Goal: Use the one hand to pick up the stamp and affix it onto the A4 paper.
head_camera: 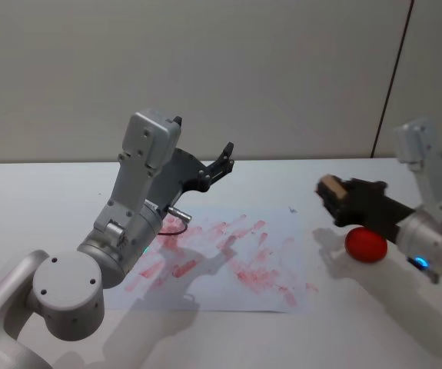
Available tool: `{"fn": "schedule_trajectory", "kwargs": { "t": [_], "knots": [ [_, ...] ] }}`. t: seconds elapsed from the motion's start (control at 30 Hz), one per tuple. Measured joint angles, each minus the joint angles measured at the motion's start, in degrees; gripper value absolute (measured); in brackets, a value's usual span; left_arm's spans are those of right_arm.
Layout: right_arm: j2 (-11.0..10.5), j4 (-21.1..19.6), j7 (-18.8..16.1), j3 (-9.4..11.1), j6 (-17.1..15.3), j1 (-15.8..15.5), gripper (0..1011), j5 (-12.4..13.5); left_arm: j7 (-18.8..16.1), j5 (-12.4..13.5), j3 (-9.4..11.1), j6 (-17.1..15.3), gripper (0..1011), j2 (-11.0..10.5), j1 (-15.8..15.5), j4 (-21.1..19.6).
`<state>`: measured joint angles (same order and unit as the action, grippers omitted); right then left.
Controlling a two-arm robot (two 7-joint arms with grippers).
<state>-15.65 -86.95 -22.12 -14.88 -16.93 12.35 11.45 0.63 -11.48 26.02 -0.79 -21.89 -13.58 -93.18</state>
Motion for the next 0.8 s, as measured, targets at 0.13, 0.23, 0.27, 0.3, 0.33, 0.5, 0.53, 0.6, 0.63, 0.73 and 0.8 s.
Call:
{"fn": "schedule_trajectory", "kwargs": {
  "t": [0.13,0.23,0.27,0.3,0.33,0.5,0.53,0.6,0.63,0.73,0.8],
  "knots": [
    [-1.66,-0.27,0.84,1.14,-0.57,-1.08,219,0.22,0.00,0.00,0.00,0.00,1001,0.00,0.00,0.00],
    [-2.43,-0.23,1.33,1.66,-1.08,-1.52,219,0.24,0.00,0.00,0.00,0.00,1002,0.00,0.00,0.00],
    [-2.74,-0.02,1.51,1.86,-1.32,-1.67,220,0.24,0.00,0.00,0.00,0.00,1001,0.00,0.00,0.00],
    [-2.83,0.09,1.59,1.91,-1.44,-1.71,220,0.24,0.00,0.00,0.00,0.00,1001,0.00,0.00,0.00],
    [-2.99,0.36,1.72,1.99,-1.71,-1.73,220,0.16,0.00,0.00,0.00,0.00,1001,0.00,0.00,0.00],
    [-3.09,1.57,1.79,2.00,-2.19,-1.50,219,-0.46,0.00,0.00,0.00,0.00,1002,0.00,0.00,0.00],
    [-3.07,1.79,1.78,1.96,-2.24,-1.40,219,-0.58,0.00,0.00,0.00,0.00,1001,0.00,0.00,0.00],
    [-2.97,2.34,1.75,1.84,-2.36,-1.18,219,-0.87,0.00,0.00,0.00,0.00,1001,0.00,0.00,0.00],
    [-2.89,2.79,1.70,1.74,-2.49,-0.99,219,-1.13,0.00,0.00,0.00,0.00,1001,0.00,0.00,0.00],
    [-2.75,3.72,1.57,1.56,-2.83,-0.64,219,-1.69,0.00,0.00,0.00,0.00,1001,0.00,0.00,0.00],
    [-2.70,4.35,1.49,1.43,-3.10,-0.43,219,-2.08,0.00,0.00,0.00,0.00,1001,0.00,0.00,0.00]
  ]
}}
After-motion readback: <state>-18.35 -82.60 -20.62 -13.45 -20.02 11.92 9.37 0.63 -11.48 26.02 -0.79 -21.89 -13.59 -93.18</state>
